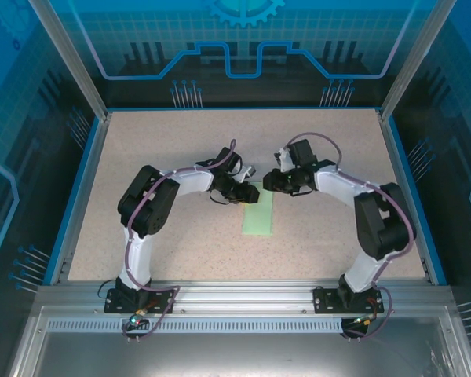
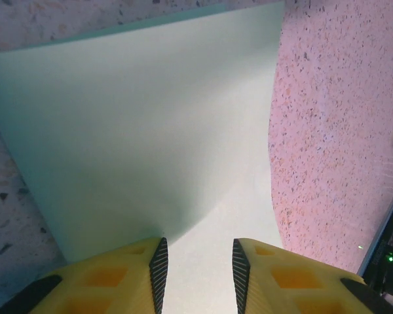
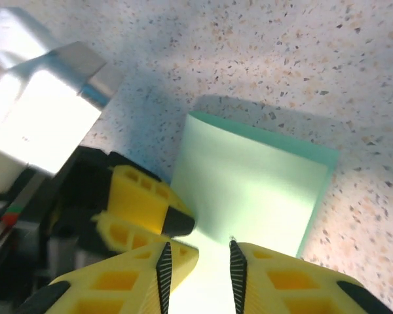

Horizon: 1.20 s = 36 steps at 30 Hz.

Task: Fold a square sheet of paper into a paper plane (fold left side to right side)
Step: Hold the square sheet of paper at the center of the table.

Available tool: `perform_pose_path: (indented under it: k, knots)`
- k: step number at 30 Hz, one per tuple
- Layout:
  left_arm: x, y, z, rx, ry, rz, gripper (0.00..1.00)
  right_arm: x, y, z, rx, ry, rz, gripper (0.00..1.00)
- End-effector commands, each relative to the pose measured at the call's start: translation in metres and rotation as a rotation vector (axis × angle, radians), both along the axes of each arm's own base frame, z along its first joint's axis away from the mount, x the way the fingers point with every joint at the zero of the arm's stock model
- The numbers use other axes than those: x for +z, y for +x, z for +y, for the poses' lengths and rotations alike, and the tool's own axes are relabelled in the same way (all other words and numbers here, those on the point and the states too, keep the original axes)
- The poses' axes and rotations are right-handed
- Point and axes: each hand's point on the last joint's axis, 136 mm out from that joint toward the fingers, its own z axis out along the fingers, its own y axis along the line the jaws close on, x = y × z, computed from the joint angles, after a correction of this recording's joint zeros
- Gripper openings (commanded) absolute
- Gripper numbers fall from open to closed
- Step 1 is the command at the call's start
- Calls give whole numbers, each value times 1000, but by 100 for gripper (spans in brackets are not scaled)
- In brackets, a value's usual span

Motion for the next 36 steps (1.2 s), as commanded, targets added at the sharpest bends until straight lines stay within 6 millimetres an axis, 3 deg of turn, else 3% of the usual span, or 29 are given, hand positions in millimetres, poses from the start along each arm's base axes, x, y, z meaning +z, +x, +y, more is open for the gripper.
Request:
perform_pose_path:
  k: [1,7,14,36]
  knots:
    - [-1,4,-1,16,4,11,35,-19,-30,-9,17,3,86,33]
    - [0,5,-2,21,-1,13,35,-36,-62,-1,15,85,189,34]
    - [1,7,-3,24,-1,9,35,-48,-80,-3,-11,85,277,35]
    - [2,7,-4,24,-3,12,36,-61,-82,3,-21,86,319,38]
